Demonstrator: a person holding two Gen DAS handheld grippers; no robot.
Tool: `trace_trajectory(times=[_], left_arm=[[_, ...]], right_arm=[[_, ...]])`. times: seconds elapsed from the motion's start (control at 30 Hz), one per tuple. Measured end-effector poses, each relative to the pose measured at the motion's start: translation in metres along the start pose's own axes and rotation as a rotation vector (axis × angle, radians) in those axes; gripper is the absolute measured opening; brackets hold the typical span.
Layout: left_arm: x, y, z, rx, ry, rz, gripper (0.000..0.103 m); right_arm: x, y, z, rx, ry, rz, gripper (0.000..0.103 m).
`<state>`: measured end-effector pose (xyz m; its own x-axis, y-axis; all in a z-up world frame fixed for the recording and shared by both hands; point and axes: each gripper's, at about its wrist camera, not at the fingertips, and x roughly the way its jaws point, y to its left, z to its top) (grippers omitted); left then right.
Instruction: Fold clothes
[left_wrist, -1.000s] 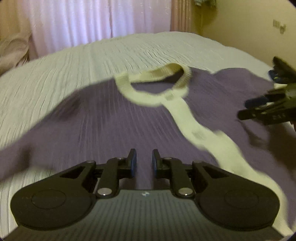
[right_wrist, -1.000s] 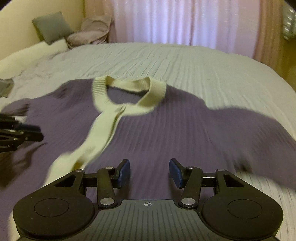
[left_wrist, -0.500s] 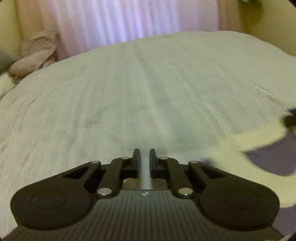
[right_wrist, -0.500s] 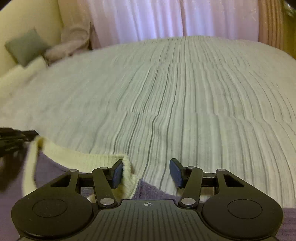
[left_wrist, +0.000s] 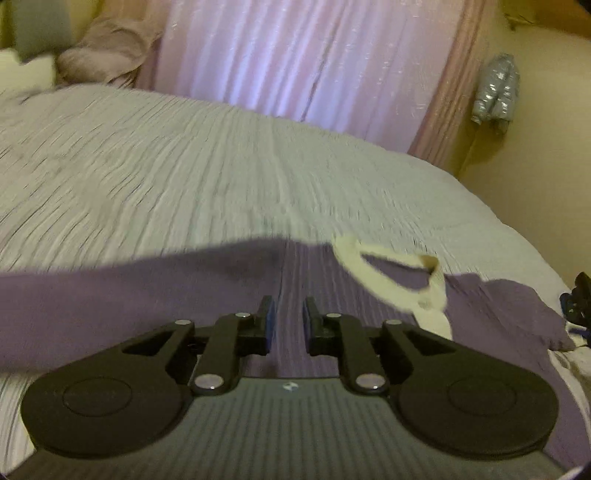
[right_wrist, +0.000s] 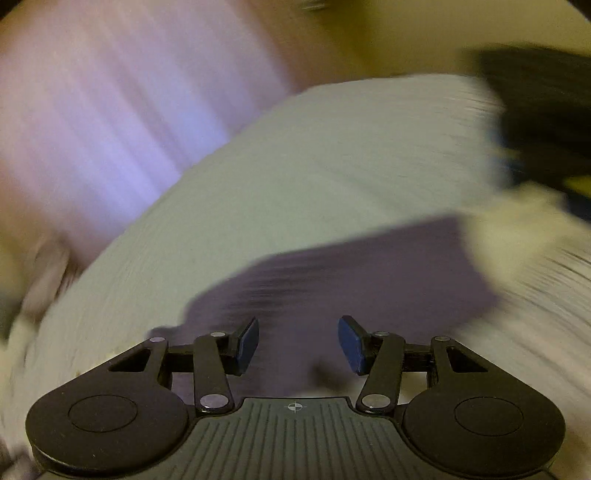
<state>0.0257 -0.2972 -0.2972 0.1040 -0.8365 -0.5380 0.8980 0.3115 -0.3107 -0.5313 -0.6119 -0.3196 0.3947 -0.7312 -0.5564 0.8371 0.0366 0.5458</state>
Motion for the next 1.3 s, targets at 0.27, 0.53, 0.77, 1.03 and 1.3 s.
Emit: trace_trajectory(times=[0.27, 0.53, 0.77, 1.03, 1.3], left_arm=[[-0.090, 0.009, -0.039, -0.117, -0.011, 0.068, 0.017], [-0.087, 0.035, -0.047, -0.222, -0.015, 0.184, 0.018], [-0.091, 0.053, -0.052, -0.265, -0.025, 0.251, 0.018], [-0.109, 0.097, -0.072, -0.381, -0.047, 0.300, 0.023], [-0.139, 0.171, -0.067, -0.649, -0.240, 0.385, 0.051]], right_arm=[[-0.054, -0.127, 0.008, 0.434, -0.057, 0.068, 0.052], [-0.007, -0.154, 0.027, 0.516, -0.107, 0.042, 0.036], [-0.049, -0.103, 0.029, 0.282, -0.292, -0.072, 0.006], [-0.038, -0.123, 0.011, 0.372, -0.153, -0.305, 0.007], [-0.100, -0.083, -0.027, 0.236, -0.190, -0.156, 0.075]])
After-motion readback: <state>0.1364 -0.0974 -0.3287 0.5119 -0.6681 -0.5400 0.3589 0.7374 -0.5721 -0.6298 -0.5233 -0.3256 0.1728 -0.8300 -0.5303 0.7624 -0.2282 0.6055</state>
